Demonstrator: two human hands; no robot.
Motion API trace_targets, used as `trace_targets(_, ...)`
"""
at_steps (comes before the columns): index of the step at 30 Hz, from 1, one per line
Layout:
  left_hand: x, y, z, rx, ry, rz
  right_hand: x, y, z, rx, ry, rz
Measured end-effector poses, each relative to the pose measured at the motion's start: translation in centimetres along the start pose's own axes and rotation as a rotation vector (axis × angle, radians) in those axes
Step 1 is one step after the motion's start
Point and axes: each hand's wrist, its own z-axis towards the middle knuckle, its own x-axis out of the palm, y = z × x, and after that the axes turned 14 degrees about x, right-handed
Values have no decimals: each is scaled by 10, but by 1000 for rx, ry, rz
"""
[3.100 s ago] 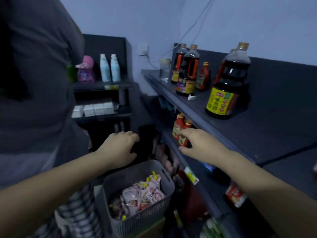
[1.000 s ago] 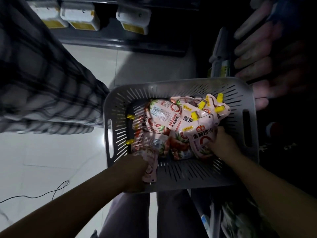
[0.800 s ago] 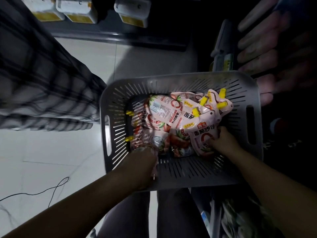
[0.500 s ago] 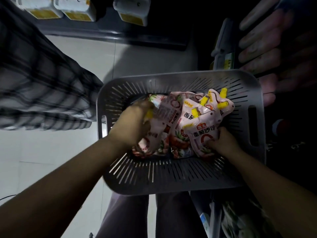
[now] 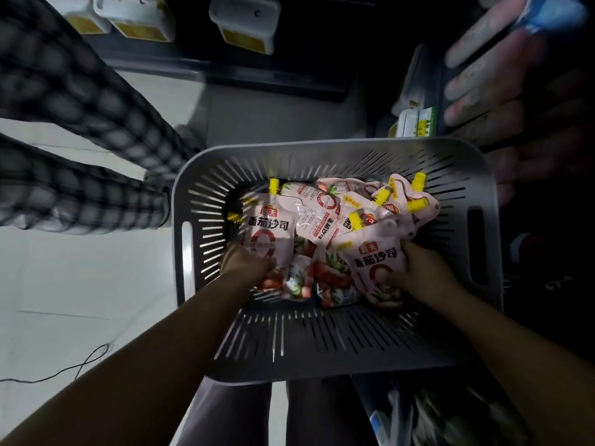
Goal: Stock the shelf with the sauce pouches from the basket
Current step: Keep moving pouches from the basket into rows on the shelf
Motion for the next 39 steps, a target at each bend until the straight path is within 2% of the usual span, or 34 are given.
trace_targets(2,1,-5,-4,62,-37,69,-4,7,-2,-29,96,31)
trace_targets(4,2,-10,-10,151,-82,120,-5,15,-7,-21,233,200)
trace_targets(7,5,-13,-12,115,-6,-66,2,22,-14,13,344,453)
trace_targets(9,7,-14,-11,37,79,-199,11,23,-14,29,314,553)
trace_targets(12,8,-14,-15,28,180,-301,18,25,-16,59,267,641)
trace_targets(22,-16,-31,-55,202,547,-350,-4,25,-41,130,370,848)
trace_targets(26,-33,-58,-90,155,700,-466,-25,33,-69,121,475,962)
trace_targets(29,-42,-72,-114,110,715,-613,-42,48,-91,128,526,986)
trace_targets(35,-70,-98,-162,323,697,-609,-72,78,-137,69,508,972)
trace_targets(39,-95,-119,-188,435,697,-580,-90,94,-176,-80,417,1000)
